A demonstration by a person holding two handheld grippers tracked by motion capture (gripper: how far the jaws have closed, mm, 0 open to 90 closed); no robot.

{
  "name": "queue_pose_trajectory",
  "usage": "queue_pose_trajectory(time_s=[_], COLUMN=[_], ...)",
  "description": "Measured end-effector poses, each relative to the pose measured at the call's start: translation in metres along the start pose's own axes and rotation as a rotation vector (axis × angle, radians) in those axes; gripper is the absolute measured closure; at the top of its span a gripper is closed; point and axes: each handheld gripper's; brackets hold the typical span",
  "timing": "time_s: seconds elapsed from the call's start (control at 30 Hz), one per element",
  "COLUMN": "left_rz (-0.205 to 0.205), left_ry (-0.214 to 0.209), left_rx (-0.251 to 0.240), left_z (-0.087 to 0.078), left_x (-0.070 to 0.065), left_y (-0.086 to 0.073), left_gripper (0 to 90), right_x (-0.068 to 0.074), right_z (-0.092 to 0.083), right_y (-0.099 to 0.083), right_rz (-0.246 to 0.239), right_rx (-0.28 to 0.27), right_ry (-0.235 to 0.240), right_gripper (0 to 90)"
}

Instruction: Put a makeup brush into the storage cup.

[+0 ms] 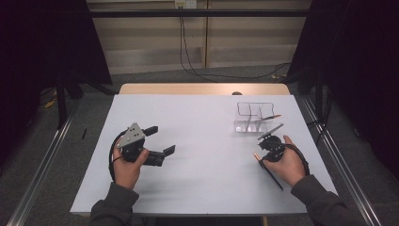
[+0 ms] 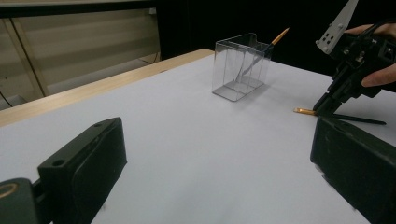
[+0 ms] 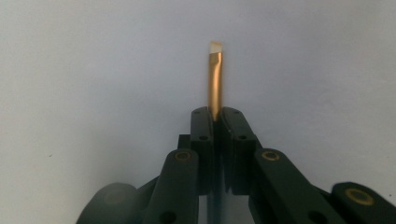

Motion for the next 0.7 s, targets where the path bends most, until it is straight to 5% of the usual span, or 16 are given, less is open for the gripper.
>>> queue_pose_trajectory(time_s=[0.27,0.7], left_rz=[-0.002,0.003], left_ry=[-0.015,0.005], left_rx=[-0.008,0.004], left_z=[0.0010,-0.0015], left_x=[-0.0002,-0.0003], left_y=[0.0002,0.0009], left_gripper=[3.2,3.2], right_x=[0.0029,-0.0038], right_z=[-0.0011,-0.0012], right_y=[-0.0019,-0.0026], right_rz=[-0.008,0.004], right_rx=[-0.016,-0.016], right_ry=[-0.022,0.025], right_gripper=[85.1,85.2])
Point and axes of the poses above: each handheld gripper's, and its own axes: z roughly forward along the jaws, y roughly out of its top, x roughly to its left, and after that the axes turned 14 degrees about -y, right-handed
